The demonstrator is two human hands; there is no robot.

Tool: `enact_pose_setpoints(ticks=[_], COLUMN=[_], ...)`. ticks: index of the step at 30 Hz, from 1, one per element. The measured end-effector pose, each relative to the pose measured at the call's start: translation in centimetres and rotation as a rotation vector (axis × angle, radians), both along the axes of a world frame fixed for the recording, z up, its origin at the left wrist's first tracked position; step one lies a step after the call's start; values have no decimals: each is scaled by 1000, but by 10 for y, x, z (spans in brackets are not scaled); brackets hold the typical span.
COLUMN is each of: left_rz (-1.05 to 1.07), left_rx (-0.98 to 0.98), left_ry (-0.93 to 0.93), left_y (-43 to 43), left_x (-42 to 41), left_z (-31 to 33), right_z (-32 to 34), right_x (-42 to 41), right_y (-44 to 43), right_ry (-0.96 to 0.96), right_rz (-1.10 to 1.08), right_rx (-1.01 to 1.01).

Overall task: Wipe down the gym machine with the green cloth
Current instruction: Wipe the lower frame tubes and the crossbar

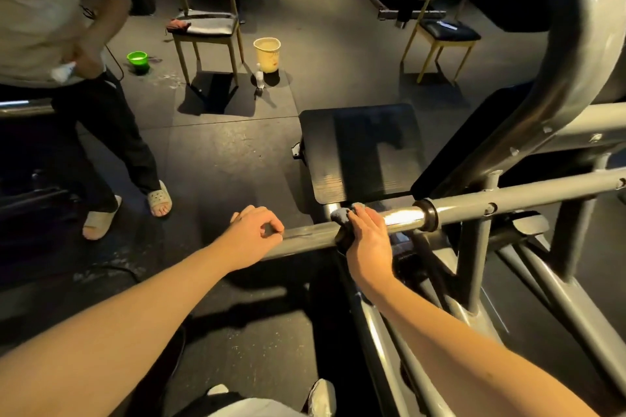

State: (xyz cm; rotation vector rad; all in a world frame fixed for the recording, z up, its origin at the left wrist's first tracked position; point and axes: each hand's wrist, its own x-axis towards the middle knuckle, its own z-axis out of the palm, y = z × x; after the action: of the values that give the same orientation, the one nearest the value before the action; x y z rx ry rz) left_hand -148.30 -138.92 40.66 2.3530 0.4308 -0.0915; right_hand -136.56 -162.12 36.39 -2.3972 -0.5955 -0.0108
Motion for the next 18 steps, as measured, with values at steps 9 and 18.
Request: enact_pose_setpoints(ticks=[9,18], left_rz=[8,-33], left_rx=[-131,-340], left_ry=[-75,-102], left_y=[66,83], left_x=[-61,-77], left_z=[-18,-32], right_z=[-5,25], right_x=[-105,-57], right_y=[101,53], right_ry=[-29,-39], right_rz=[189,-91], right_rx=[-8,-194])
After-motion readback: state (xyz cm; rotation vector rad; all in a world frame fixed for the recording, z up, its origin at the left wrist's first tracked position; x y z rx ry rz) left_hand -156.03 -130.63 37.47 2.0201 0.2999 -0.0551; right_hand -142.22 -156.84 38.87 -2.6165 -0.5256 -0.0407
